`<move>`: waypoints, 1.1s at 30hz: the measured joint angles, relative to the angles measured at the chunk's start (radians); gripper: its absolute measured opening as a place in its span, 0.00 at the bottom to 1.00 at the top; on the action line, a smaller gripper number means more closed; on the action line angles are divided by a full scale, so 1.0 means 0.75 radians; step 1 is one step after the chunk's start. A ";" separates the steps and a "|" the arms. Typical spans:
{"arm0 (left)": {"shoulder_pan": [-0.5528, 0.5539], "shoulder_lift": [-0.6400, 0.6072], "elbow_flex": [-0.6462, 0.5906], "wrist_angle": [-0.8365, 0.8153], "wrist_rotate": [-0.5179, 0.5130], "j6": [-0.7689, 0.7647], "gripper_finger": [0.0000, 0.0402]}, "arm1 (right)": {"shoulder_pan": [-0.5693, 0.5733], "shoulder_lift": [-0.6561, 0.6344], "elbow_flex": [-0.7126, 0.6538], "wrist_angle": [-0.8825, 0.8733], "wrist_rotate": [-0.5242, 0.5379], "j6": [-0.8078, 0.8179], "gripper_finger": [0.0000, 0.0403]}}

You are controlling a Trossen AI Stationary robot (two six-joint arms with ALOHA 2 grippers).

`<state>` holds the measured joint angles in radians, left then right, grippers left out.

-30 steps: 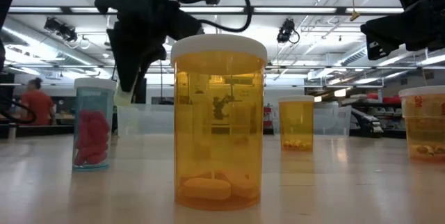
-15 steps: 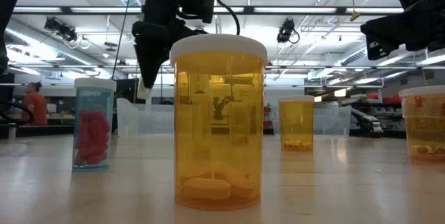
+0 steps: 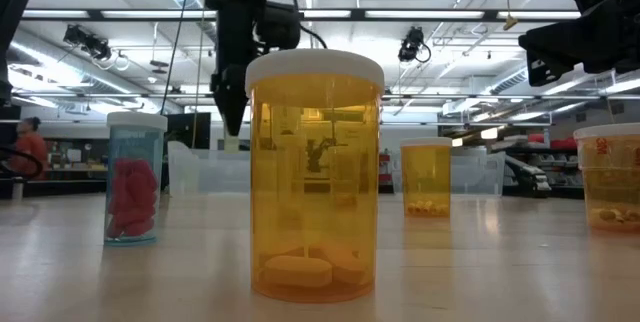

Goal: Pick and place medicine bottles into bin by pill shape (circle, oval)
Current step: Put the small yellow pill bottle into the left transparent bin

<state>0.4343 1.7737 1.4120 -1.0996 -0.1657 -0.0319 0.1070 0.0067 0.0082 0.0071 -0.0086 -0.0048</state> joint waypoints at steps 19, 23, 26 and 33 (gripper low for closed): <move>0.077 0.129 -0.001 0.064 0.009 0.105 0.28 | 0.000 0.001 0.000 0.000 0.000 0.000 0.14; 0.077 0.175 -0.001 0.009 0.041 0.104 0.31 | 0.000 0.001 0.000 0.000 0.000 0.000 0.14; 0.074 0.202 -0.002 -0.012 0.042 0.108 0.33 | 0.000 0.001 0.000 0.000 0.000 0.000 0.14; 0.074 0.207 -0.002 -0.020 0.042 0.108 0.29 | 0.000 0.001 0.000 0.000 0.000 0.001 0.14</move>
<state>0.4900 1.9285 1.4109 -1.1144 -0.1345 0.0494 0.1070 0.0071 0.0082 0.0071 -0.0086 -0.0044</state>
